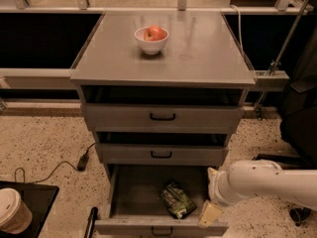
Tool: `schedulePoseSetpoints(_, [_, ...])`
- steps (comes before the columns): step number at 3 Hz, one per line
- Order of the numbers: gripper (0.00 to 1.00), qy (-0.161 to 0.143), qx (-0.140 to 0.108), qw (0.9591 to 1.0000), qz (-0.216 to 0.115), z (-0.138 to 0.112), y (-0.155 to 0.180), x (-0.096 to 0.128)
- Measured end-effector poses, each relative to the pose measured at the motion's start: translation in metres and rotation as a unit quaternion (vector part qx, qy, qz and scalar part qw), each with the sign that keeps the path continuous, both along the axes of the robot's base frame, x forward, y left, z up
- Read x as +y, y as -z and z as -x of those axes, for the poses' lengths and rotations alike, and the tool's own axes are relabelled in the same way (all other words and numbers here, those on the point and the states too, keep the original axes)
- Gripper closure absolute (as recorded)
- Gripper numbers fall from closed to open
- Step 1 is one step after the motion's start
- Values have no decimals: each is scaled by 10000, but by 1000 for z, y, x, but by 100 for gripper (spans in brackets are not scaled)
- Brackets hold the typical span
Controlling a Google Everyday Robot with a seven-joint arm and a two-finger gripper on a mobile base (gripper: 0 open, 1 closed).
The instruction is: Pick green jalapeno chip bag from bottom drawer and place on counter
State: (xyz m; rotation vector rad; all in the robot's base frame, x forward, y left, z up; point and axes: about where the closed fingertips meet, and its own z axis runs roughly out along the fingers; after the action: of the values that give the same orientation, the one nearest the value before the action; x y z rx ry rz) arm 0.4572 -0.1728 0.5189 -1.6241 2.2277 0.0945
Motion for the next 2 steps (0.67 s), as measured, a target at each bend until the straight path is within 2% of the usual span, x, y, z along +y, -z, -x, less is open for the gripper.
schedulePoseSetpoints(1, [0, 0, 11, 10000, -1, 0, 1, 0])
schedulePoseSetpoints(2, [0, 14, 49, 9998, -190, -2, 6, -9])
